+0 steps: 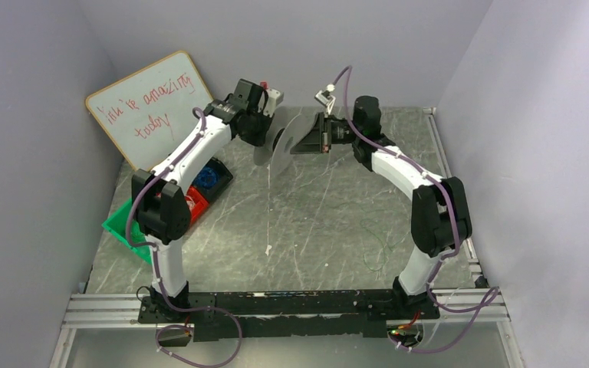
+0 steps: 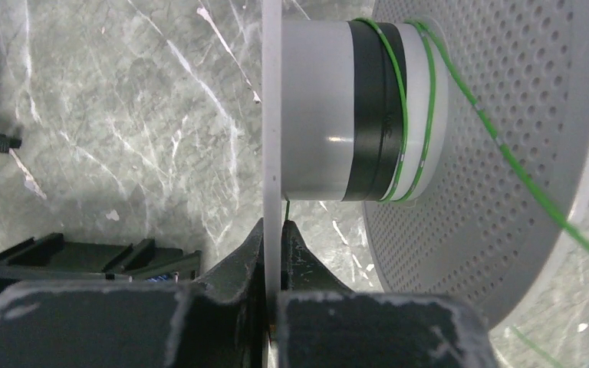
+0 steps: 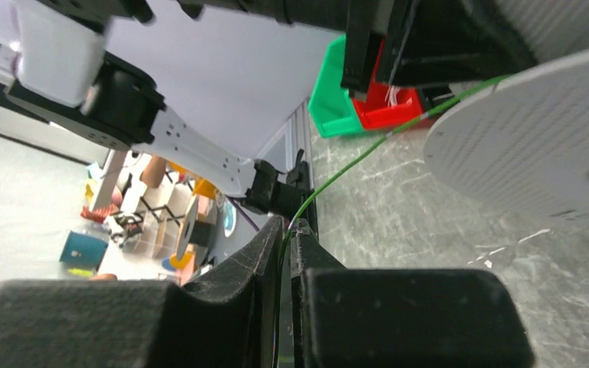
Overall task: Wrap the cables
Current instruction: Wrap the cable around the cable reel.
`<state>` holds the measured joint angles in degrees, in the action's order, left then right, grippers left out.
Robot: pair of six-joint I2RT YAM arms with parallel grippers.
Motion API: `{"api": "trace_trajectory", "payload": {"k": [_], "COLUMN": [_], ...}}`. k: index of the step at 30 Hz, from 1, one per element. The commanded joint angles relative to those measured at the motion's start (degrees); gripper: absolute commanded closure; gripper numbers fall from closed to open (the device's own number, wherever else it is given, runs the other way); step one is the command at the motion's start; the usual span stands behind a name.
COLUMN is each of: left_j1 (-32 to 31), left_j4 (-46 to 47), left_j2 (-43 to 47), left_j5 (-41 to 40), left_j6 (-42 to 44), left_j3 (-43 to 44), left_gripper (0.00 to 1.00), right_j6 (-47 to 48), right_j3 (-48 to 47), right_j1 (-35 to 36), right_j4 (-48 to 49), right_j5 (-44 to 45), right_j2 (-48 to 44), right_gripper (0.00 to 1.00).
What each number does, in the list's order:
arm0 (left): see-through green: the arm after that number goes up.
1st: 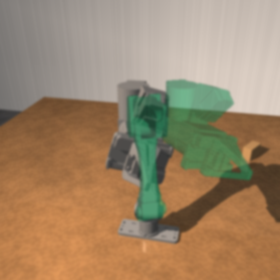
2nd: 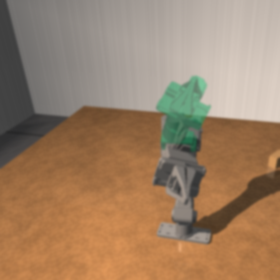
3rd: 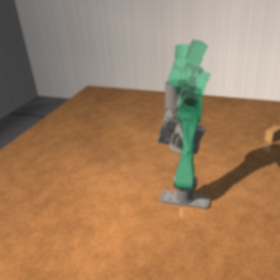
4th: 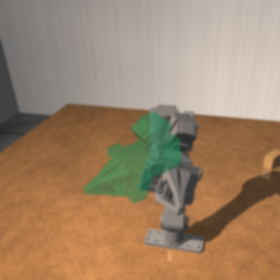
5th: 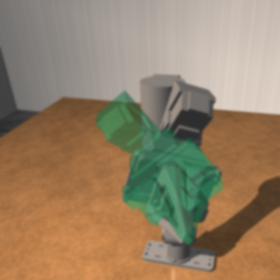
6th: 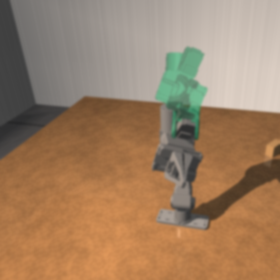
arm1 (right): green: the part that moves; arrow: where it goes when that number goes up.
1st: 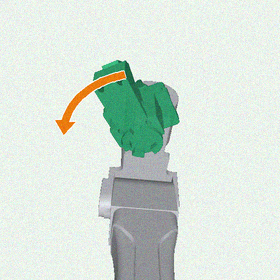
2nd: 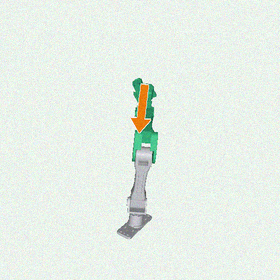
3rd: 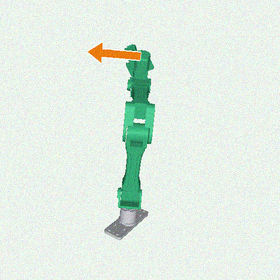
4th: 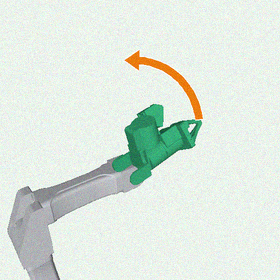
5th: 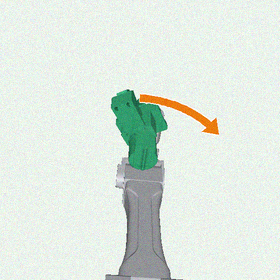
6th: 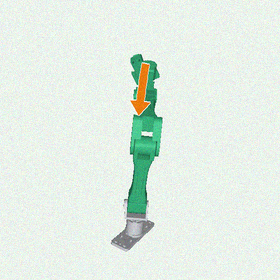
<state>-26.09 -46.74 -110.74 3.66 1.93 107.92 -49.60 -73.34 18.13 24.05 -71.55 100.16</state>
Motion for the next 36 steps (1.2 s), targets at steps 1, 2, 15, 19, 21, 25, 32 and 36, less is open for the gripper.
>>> {"api": "trace_trajectory", "payload": {"k": [1,2,15,19,21,25,32,36], "left_j1": [-0.01,-0.02,8.45,11.94,13.21,14.49,14.75,14.75], "left_j4": [2.90,2.60,3.30,5.07,5.99,7.62,9.03,9.03], "left_j2": [0.93,0.62,1.42,2.42,2.88,4.00,5.41,5.83], "left_j5": [-2.28,-2.62,8.34,16.72,20.93,27.15,32.46,32.67], "left_j6": [-8.41,-9.24,-22.39,-25.26,-26.14,-26.37,-25.57,-25.23], "left_j3": [5.90,6.86,14.36,14.23,14.12,13.77,12.50,13.12], "left_gripper": [0.98,0.98,0.98,0.98,0.98,0.98,0.98,0.98], "right_j6": [13.13,14.47,26.40,24.80,25.09,29.50,32.99,51.63], "right_j3": [-2.08,-2.26,-1.19,-0.32,-0.55,-1.36,-1.72,-2.88], "right_j1": [2.90,3.21,4.91,4.82,4.77,4.72,2.38,2.02], "right_j4": [-11.54,-12.62,-23.05,-20.87,-21.54,-26.78,-25.98,-33.10], "right_j5": [0.45,0.53,6.26,5.74,6.81,13.65,11.12,11.45], "right_j2": [-1.58,-1.55,-0.46,0.80,1.39,1.55,1.53,-0.86], "right_gripper": [0.87,0.87,0.88,0.88,0.89,0.90,0.87,0.70]}}
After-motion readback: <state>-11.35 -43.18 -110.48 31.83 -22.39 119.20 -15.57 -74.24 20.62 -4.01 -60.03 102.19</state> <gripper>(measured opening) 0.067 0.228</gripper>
